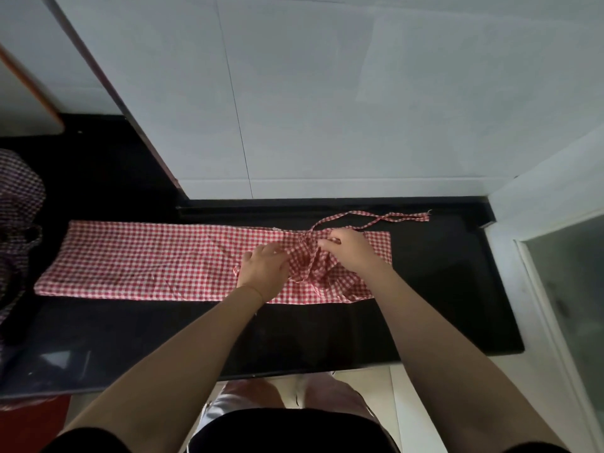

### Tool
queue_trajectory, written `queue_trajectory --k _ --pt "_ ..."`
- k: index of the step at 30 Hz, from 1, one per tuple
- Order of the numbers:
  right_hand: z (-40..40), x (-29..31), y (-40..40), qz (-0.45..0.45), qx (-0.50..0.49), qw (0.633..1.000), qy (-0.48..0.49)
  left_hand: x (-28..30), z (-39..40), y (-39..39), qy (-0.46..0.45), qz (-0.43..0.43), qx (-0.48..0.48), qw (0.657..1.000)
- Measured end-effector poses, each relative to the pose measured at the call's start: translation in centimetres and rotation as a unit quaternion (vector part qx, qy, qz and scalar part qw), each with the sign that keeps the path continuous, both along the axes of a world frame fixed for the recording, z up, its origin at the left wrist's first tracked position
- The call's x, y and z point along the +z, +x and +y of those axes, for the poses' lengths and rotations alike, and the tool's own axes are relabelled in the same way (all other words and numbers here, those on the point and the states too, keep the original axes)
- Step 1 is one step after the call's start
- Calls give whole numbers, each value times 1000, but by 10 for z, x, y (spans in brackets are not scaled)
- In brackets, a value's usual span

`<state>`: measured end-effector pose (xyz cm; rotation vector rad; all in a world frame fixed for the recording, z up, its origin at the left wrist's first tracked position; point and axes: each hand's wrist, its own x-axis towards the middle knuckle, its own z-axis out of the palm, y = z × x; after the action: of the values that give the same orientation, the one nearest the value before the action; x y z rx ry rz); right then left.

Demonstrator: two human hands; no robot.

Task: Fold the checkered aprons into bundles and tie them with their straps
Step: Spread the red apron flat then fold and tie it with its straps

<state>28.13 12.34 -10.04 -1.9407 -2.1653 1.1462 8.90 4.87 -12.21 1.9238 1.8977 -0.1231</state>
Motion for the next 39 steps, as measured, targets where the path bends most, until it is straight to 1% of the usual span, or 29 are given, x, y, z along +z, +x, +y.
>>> queue_trajectory --k 2,4,5,7,10,12,13,16,20,22,24,27,28,29,30,31,32,33,34,35,36,37,39 --pt "1 -13 -1 -18 -23 998 57 2 -3 1 34 11 40 999" --pt "1 -24 -5 -38 -14 993 108 5 -7 7 91 -24 62 994" --pt "-1 -29 -7 -46 -10 990 131 6 -8 13 109 -45 40 992" --pt "-4 -30 -10 -58 -25 984 168 7 -10 28 105 -50 -61 991" --pt "-15 -23 5 -49 -58 967 243 -9 -8 52 66 36 -208 975" --pt "-25 -25 26 -50 -44 957 282 -21 -1 61 49 83 -247 964" --pt "-30 -27 37 -61 -29 957 280 -24 2 63 41 97 -247 963" --pt "-40 -37 56 -105 40 967 227 -27 7 57 21 115 -237 964" --pt "-44 -64 63 -162 128 959 196 -31 3 37 25 115 -245 962" --pt "-47 -80 69 -179 141 957 179 -37 1 29 19 105 -229 968" --pt "-49 -91 79 -190 145 954 183 -43 0 26 16 97 -214 972" --pt "-45 -95 93 -188 159 949 197 -47 -1 32 21 86 -201 976" --pt "-42 -94 96 -175 159 951 200 -48 -2 35 23 85 -198 976" --pt "-38 -90 97 -147 137 959 197 -49 -1 38 23 85 -194 977" --pt "-36 -84 98 -111 90 969 201 -49 -1 39 23 86 -192 977" --pt "-35 -77 98 -77 16 974 213 -50 -2 40 23 89 -190 977" --pt "-31 -69 101 -61 -67 969 230 -51 -1 42 23 94 -189 977" --pt "-29 -61 102 -60 -155 960 224 -52 -1 42 22 97 -188 977" --pt "-25 -53 105 -64 -231 953 183 -52 0 43 17 99 -187 977" --pt "-21 -49 105 -59 -286 950 113 -52 -1 43 13 100 -186 977" --pt "-15 -45 105 -35 -318 947 37 -51 1 45 11 104 -187 977" --pt "-9 -43 103 -1 -331 943 -28 -51 1 47 10 106 -188 976" --pt "1 -37 101 57 -323 937 -121 -48 2 50 5 110 -190 976"
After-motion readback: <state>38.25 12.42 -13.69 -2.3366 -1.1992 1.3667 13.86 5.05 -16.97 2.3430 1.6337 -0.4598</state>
